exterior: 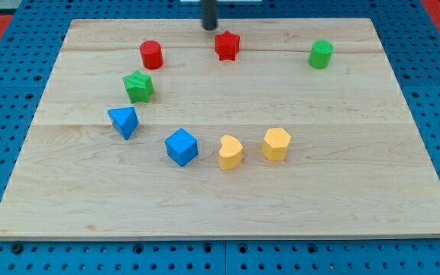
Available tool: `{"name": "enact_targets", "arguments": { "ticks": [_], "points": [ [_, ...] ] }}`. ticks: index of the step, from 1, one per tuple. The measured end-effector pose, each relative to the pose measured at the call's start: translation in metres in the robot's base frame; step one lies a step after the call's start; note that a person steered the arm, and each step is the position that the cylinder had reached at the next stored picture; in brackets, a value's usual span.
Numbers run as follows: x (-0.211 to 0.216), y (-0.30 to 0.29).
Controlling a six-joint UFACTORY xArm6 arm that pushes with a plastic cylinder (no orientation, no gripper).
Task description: Slightly push the green circle to the down
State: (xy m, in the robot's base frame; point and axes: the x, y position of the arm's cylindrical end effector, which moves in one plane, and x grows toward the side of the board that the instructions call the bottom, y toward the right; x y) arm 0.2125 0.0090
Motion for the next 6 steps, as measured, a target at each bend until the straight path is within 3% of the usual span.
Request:
{"name": "enact_targets", "arguments": {
  "ticks": [1,3,5,6],
  "points": [
    [0.002,0.094],
    [0.044,0.191],
    [0.127,0.203],
    [0.176,0.179]
  ]
}}
